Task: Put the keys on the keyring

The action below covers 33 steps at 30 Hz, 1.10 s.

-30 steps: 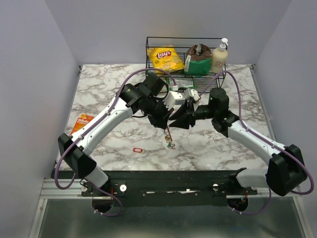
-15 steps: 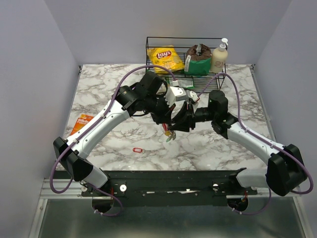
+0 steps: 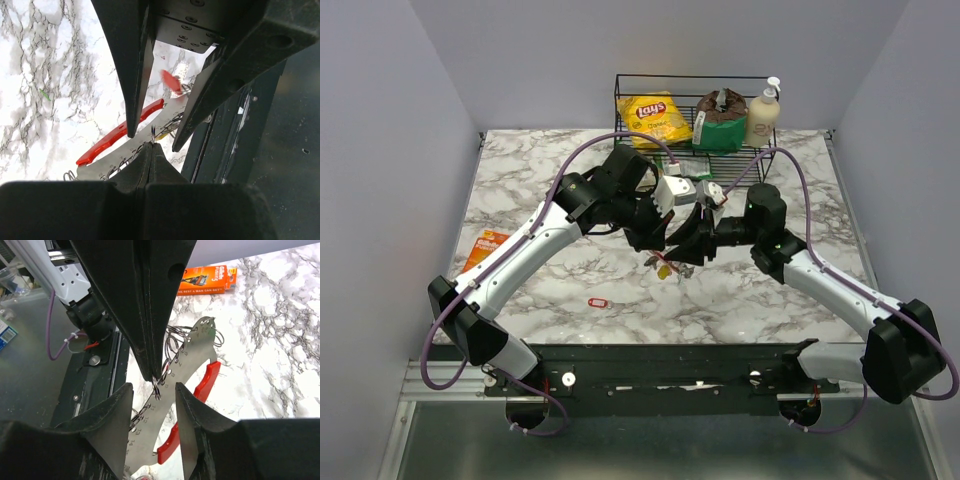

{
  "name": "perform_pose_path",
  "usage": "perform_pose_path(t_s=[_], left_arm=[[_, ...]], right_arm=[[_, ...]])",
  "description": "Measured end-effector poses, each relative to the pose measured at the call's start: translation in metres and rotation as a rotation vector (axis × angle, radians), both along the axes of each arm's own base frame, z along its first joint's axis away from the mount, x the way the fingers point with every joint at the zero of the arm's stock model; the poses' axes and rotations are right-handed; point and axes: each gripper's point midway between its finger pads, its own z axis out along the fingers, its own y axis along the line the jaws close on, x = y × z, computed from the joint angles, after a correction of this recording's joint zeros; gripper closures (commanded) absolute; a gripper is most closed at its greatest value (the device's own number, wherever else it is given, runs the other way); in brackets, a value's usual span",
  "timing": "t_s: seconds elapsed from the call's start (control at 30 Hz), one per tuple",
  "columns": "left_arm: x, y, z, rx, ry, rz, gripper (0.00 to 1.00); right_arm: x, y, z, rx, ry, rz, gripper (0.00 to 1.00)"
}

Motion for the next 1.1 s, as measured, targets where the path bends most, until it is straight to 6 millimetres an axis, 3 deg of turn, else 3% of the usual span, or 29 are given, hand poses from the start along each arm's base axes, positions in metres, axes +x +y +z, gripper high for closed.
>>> perform_pose_path(t_s=[0.5,0.67,0.8,0.97,1.1], left_arm=[[-0.0042,0.0020,-0.0031,0.010,0.009,-0.023,1.00],[-0.0055,0.0031,-0.0050,0.018,0.013,-0.031,1.00],[-0.0057,0.0033,-0.0066,0.022,0.017,-0.033,1.00],[-0.0062,0.0038,-0.0088,0.029,0.023,-0.035,1.00],[-0.0063,0.0039,-0.0090,0.030,0.023,-0.036,1.00]], right_arm=[[0.0019,-0.0001,0.0002,-0.001,-0.003,-0.012,0.54],[0.0025,-0.0001,-0.0001,-0.002,-0.003,-0.015,0.67],[0.0026,0.0000,-0.0001,-0.003,-0.003,-0.016,0.65],[0.0040,0.0000,-0.0004,-0.004,-0.004,-0.024,0.55],[0.0063,0.0000,-0.0007,-0.006,-0.007,-0.036,0.56]])
